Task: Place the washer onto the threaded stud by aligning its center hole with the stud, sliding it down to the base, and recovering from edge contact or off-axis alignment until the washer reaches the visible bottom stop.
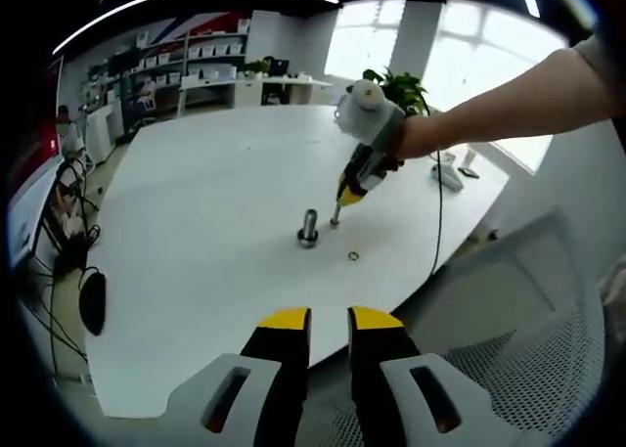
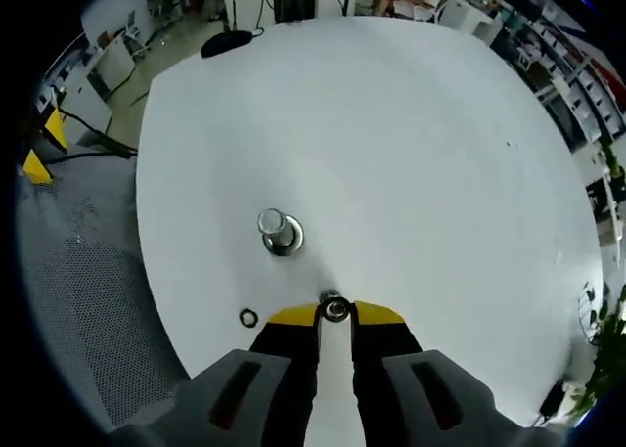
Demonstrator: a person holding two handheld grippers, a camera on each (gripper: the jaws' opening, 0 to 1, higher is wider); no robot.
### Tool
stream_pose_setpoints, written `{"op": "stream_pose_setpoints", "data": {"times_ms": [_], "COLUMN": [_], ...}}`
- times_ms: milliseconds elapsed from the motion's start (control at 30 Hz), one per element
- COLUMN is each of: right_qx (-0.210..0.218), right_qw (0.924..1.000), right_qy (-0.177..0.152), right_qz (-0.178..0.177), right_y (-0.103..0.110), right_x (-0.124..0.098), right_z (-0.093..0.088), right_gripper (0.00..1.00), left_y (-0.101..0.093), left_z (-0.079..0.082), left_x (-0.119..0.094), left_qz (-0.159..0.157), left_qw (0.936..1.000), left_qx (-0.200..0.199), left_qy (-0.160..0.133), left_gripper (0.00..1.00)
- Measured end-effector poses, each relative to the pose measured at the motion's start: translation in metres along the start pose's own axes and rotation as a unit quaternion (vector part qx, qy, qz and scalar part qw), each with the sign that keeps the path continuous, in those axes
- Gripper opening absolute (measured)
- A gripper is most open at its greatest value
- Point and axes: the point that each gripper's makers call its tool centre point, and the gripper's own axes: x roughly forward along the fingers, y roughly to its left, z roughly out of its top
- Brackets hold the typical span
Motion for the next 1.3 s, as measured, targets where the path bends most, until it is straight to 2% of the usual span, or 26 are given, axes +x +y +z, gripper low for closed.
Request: {"op": "stream_pose_setpoints", "data": {"times_ms": [467, 767, 967, 1300], "right_qx": [-0.005, -0.004, -0.006, 0.015], "right_qw": [0.9996, 0.9993, 0.9993, 0.9995], "right_qy": [0.022, 0.034, 0.031, 0.018], "right_qz": [0.016, 0.018, 0.020, 0.021], "right_y": [0.008, 0.014, 0.012, 0.011], "right_x": [0.025, 0.034, 0.042, 0.041], "right_z": [-0.007, -0.010, -0.014, -0.018], "right_gripper": [0.13, 0.14, 0.14, 0.16], "left_y": [0.000, 0.000, 0.000, -0.001], "left_z": [-0.004, -0.006, -0.008, -0.007], "left_x": [0.001, 0.001, 0.002, 0.002], "left_qz": [0.000, 0.001, 0.000, -0.001], "left_qw": [0.9999, 0.9999, 0.9998, 0.9998], "left_qx": [-0.001, -0.003, -0.004, -0.003], "left_qy": [0.011, 0.016, 0.021, 0.020], "left_gripper": [0.13, 0.13, 0.12, 0.12]}}
